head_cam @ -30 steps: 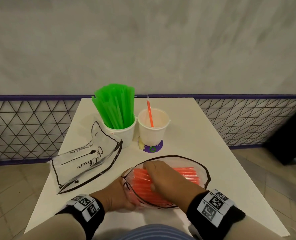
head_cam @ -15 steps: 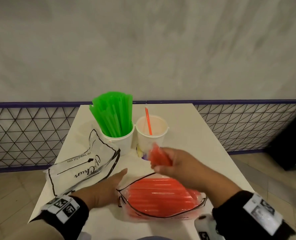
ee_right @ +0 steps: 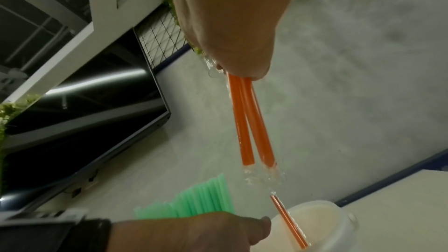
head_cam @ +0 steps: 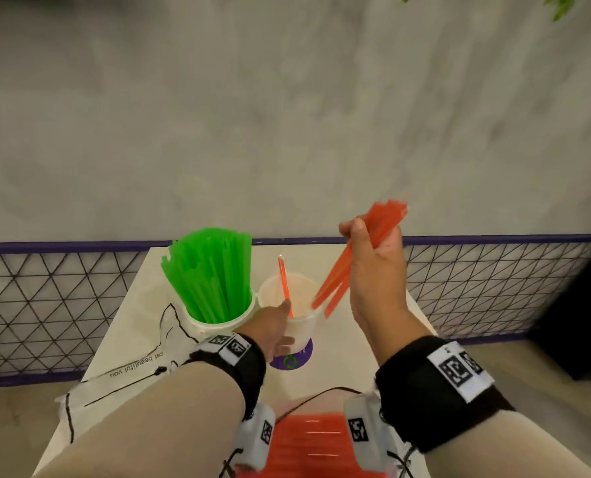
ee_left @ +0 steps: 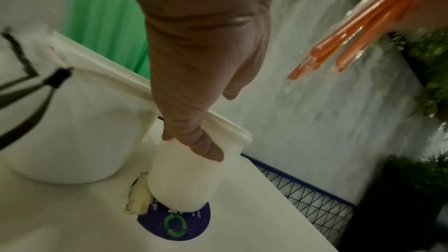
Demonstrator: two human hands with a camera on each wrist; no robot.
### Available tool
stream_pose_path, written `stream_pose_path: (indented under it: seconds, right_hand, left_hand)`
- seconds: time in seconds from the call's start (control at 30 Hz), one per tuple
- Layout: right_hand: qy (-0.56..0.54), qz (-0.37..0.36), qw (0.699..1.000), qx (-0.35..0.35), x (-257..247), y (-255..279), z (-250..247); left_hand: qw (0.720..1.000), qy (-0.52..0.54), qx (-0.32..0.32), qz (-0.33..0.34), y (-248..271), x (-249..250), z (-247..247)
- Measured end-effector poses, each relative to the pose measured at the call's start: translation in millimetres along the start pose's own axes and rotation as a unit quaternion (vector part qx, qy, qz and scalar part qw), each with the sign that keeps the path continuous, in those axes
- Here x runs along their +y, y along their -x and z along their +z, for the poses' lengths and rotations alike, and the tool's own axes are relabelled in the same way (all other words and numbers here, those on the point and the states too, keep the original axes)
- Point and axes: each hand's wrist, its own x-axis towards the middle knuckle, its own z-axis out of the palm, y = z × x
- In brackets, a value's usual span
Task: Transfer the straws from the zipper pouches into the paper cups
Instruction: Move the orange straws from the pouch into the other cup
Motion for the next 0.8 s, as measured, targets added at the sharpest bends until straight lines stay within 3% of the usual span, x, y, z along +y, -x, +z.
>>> stream_pose_path:
  seconds: [0.23,0.4,0.5,0.57,0.63,0.7,0.8]
  right_hand:
    - [0.028,0.044,0.999,-0.009,29,-6,3]
    - [0.046,0.041,0.998,-0.010,50,-5,0]
    - [0.080,0.059,0.994,-0.046,67,5,-3]
    - [0.123,0.092,0.984,-0.089,82,12,-8]
    - [0.263,0.083,0.953,-0.128,101,16,-17]
    - [0.428,0.056,0.892,-0.133,126,16,-27]
    - [0.506,0.113,0.841,-0.156,146,15,-34]
  left_hand:
    - [1.000,0.000,0.021,0.014,-18,-2,7]
    - [0.999,-0.027,0.034,0.026,17,-10,12]
    - [1.000,-0.026,-0.012,0.001,40,-17,7]
    - [0.999,-0.041,0.000,0.007,41,-25,0]
    - [0.998,-0.053,0.010,0.018,40,-33,-6]
    - [0.998,-0.057,0.013,0.022,42,-37,-10]
    - [0.998,-0.051,-0.001,0.022,47,-38,-13]
